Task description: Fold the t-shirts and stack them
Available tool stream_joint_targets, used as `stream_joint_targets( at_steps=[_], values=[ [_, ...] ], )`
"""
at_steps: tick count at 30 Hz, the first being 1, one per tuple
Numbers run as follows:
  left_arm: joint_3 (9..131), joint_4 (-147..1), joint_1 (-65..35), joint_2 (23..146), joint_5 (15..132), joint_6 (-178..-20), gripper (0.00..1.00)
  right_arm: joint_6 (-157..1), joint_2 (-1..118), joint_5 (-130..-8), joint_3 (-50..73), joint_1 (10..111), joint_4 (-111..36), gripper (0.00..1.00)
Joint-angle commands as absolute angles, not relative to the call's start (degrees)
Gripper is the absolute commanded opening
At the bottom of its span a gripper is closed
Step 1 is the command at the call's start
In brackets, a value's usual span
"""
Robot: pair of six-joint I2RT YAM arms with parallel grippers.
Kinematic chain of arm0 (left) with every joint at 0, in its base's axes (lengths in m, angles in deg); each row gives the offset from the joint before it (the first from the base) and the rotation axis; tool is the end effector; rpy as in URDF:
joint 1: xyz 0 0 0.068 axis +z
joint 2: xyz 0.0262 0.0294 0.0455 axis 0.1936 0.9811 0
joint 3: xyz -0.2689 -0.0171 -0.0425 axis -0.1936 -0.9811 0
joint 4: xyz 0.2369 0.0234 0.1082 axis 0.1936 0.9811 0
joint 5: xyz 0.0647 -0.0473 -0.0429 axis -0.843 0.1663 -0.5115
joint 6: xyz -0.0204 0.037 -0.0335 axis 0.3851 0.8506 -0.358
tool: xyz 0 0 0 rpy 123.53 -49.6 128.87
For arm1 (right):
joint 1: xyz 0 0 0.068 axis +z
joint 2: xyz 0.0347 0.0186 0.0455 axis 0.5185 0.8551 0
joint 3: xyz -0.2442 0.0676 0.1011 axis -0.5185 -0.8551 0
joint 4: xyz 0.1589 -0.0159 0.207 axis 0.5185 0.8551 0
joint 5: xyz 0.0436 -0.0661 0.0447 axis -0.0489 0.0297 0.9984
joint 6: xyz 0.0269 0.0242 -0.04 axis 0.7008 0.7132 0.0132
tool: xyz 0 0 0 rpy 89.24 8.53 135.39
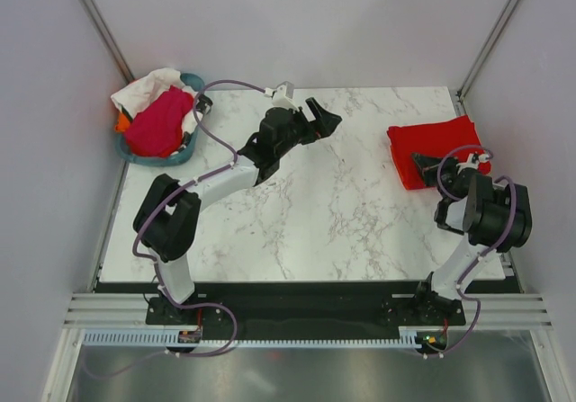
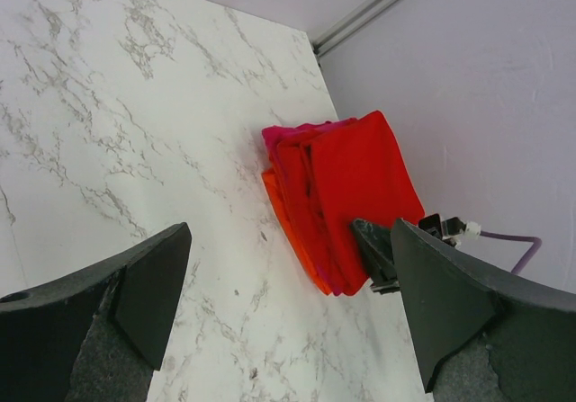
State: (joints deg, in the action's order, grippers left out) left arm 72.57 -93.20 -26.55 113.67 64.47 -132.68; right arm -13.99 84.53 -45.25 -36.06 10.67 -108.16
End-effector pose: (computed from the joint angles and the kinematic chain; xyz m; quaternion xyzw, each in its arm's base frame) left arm 0.3463 -0.2671 0.2872 -0.0517 0.7479 -0.4320 0.5013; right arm 0.2924 -0.0898 0.1199 0.4007 0.6382 0.4513 0.4780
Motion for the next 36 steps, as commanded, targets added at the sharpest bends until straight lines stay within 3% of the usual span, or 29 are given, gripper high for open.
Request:
stream_joint_targets(
  at_steps=[1,8,15,19,26,36],
  values=[
    [73.04,-92.84,-26.37,110.61,64.67,-130.49,1.0,-15.05,78.13,-46.65,-31.76,10.93,-105.37,0.0],
    [72.96,-92.49,-26.28,110.87,64.5,-130.49,1.0,-13.21,81.8,-48.75,-23.85,15.49,-100.35,0.0],
    [72.61,-91.17,-26.02,109.99,63.88,-129.35,1.0,-10.4,99.01,-50.16,-12.78,18.22,-102.28,0.0],
    [71.55,-90.64,-25.75,108.85,62.83,-128.12,1.0,-12.67,102.2,-52.01,-7.94,18.22,-93.35,0.0],
    [71.72,-90.56,-25.49,109.37,63.44,-128.38,1.0,-15.75,92.81,-50.44,-7.58,17.7,-85.67,0.0],
    [71.55,-90.47,-25.49,109.46,65.11,-130.13,1.0,-13.73,80.32,-46.56,-20.84,8.3,-91.38,0.0]
  ],
)
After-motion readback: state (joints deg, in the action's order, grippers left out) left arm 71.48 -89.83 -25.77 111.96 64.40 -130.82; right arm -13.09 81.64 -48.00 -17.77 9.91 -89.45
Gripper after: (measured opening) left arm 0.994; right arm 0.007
